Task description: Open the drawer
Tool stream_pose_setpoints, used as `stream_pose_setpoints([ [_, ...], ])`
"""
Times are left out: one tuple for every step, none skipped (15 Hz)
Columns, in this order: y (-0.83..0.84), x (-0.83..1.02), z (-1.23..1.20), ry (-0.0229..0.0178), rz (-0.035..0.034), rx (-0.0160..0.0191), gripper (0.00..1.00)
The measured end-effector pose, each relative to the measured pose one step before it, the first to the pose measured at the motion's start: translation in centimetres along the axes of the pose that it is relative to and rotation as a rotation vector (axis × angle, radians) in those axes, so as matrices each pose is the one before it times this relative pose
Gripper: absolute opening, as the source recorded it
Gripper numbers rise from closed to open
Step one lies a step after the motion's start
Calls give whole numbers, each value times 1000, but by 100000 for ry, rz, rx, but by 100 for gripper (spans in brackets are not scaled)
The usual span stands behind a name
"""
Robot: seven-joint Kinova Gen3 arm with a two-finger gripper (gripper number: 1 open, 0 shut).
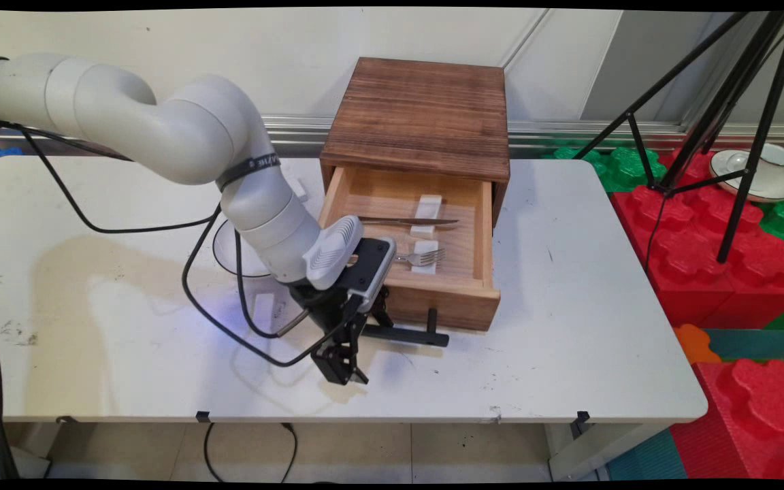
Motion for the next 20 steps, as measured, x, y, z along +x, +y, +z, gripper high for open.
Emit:
stream_pose_setpoints([
  [505, 78, -6, 424, 657, -390, 100],
  [278, 25, -8, 200, 336, -152, 100],
  [263, 31, -6, 212, 335, -131, 100],
  [380, 4, -12, 233, 441, -119, 100],
  [379, -9, -26, 249, 343, -34, 100],
  [314, -8, -22, 207, 276, -10, 100],
  [360, 5, -31, 263, 347, 36, 100],
  [350, 28, -36, 342, 378, 61, 100],
  [299, 23, -30, 287, 312, 22, 100],
  [350, 56, -37, 390, 566, -24, 100],
  [366, 53, -42, 433, 697, -106, 100],
  [219, 33, -39, 296, 392, -46, 100],
  [402, 20, -62, 371, 554, -214, 100],
  [360, -14, -68, 278, 369, -220, 100],
  [242, -14, -48, 115, 200, -152, 100],
  [355, -36, -76, 193, 291, -213, 100],
  [328, -38, -90, 186, 231, -98, 100],
  [301, -44, -85, 209, 299, -45, 100],
  [225, -25, -68, 188, 259, -55, 100],
  [259, -46, -84, 203, 277, 43, 100],
])
